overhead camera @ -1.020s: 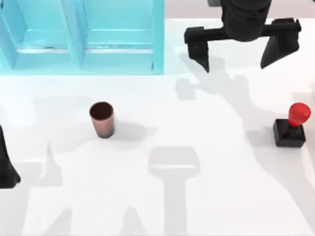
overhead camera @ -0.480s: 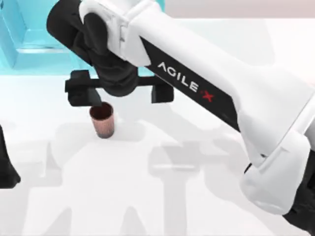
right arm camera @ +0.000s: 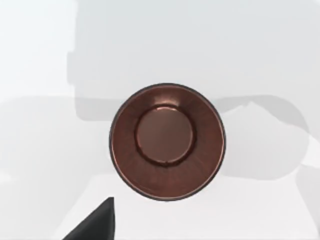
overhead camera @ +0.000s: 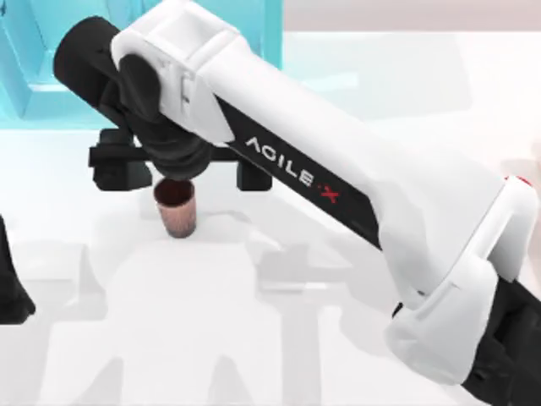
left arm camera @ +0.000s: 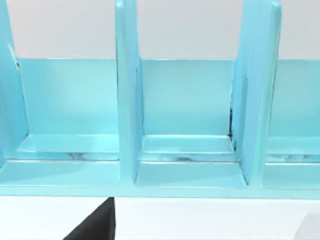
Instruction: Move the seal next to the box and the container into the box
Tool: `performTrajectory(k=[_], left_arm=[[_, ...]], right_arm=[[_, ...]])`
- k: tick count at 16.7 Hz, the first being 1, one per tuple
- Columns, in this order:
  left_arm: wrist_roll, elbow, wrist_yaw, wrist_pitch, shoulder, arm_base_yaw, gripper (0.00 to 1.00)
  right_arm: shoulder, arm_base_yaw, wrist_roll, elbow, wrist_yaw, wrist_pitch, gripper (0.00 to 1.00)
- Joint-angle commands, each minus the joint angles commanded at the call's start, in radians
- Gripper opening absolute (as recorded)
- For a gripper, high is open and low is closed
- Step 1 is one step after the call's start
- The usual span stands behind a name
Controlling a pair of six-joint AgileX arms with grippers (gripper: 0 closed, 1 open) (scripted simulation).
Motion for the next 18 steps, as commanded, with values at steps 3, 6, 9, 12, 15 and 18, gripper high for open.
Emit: performTrajectory(k=[3,6,9,12,15,18], left_arm=[[0.0,0.0,0.0,0.0,0.0,0.0,1.0],[0.0,0.0,0.0,0.0,0.0,0.0,1.0],[0.0,0.0,0.0,0.0,0.0,0.0,1.0],[0.0,0.0,0.0,0.0,0.0,0.0,1.0],[0.0,0.0,0.0,0.0,0.0,0.0,1.0],[0.0,0.0,0.0,0.0,0.0,0.0,1.0]], right_arm=[[0.002,-0.008,-0.006,-0.02,-0.002,0.015,1.0],[0.02,-0.023,-0.022,-0.092,-0.006,0.116,1.0],[0.044,-0.04,-0.039,-0.171,-0.009,0.229,1.0],[0.051,-0.045,-0.044,-0.194,-0.01,0.255,1.0],[0.051,-0.045,-0.044,-0.194,-0.01,0.255,0.92],[0.051,-0.045,-0.044,-0.194,-0.01,0.255,0.7]])
